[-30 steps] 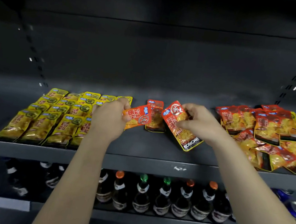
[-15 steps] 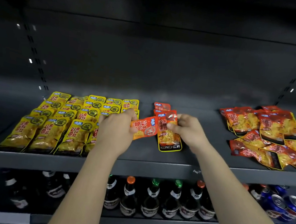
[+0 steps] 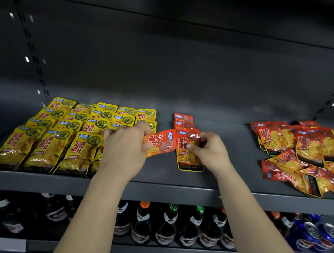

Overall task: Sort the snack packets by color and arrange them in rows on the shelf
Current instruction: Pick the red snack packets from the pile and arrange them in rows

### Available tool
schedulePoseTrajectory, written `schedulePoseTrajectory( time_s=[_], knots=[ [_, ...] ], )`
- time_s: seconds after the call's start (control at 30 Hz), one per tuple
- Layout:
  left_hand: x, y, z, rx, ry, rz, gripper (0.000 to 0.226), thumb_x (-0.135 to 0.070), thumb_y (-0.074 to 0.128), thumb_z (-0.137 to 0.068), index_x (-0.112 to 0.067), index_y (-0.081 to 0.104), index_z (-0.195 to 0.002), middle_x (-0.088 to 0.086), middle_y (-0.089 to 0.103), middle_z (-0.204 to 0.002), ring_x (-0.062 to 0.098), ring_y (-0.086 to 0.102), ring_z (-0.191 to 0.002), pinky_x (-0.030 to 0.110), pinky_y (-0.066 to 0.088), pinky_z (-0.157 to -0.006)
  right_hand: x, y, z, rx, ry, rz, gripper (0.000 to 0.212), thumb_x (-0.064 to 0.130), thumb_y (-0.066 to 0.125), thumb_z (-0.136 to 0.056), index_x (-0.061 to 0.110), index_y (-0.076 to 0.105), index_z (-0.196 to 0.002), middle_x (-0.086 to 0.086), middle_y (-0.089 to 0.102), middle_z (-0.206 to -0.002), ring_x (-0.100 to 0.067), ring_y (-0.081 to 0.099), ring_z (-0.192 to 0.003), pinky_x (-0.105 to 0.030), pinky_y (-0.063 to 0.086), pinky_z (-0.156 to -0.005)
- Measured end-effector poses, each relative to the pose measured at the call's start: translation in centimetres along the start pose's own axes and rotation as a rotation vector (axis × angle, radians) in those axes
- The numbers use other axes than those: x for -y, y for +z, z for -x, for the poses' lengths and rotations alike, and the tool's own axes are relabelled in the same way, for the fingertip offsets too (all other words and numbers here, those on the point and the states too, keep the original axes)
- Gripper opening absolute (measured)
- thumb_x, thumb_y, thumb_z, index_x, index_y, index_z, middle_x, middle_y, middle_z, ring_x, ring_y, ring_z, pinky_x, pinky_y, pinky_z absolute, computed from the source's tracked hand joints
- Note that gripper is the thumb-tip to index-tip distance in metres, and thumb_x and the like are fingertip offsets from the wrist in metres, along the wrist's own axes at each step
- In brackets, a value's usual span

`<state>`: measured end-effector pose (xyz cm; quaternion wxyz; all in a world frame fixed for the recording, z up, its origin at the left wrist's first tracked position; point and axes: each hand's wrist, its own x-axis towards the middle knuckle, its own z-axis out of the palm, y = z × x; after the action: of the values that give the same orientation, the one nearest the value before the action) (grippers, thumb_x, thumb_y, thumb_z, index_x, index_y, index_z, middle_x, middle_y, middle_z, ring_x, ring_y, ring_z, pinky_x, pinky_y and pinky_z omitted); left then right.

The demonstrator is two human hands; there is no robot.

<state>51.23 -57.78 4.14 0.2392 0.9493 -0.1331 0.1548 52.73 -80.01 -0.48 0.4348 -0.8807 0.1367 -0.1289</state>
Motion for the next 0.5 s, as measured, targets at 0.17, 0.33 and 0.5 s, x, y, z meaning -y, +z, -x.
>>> schedulePoseTrajectory(
  time_s=[0.17, 0.33, 0.5],
  knots=[
    [-0.02, 0.19, 0.32, -0.009, -0.010, 0.014, 0.023, -0.027, 0.065, -0.090, -0.028, 0.053, -0.111, -0.003, 0.068, -0.110, 0.024, 0.058, -0.109, 0.036, 0.026, -0.090, 0.19, -0.16, 0.02, -0.032, -0.003, 0.029, 0.037, 0.023, 0.082, -0.076, 0.021, 0.054, -0.101, -0.002, 0.051, -0.114, -0.016, 0.055, -0.098, -0.030, 0.045, -0.088],
    [0.20, 0.55, 0.67, -0.043, -0.004, 0.033, 0.021, -0.027, 0.066, -0.089, -0.030, 0.053, -0.105, -0.005, 0.068, -0.106, 0.023, 0.059, -0.106, 0.035, 0.023, -0.085, 0.11, -0.15, 0.11, -0.059, -0.010, -0.004, 0.051, 0.021, 0.083, -0.073, 0.020, 0.046, -0.109, -0.003, 0.051, -0.116, -0.013, 0.051, -0.099, -0.025, 0.038, -0.080],
    [-0.01, 0.08, 0.90, -0.053, 0.004, 0.065, 0.020, -0.026, 0.066, -0.089, -0.029, 0.053, -0.104, -0.006, 0.068, -0.104, 0.023, 0.059, -0.105, 0.034, 0.024, -0.086, 0.13, -0.54, 0.63, -0.091, -0.042, 0.005, 0.050, 0.025, 0.081, -0.077, 0.016, 0.052, -0.117, 0.000, 0.048, -0.114, -0.011, 0.050, -0.097, -0.024, 0.038, -0.081]
  ],
)
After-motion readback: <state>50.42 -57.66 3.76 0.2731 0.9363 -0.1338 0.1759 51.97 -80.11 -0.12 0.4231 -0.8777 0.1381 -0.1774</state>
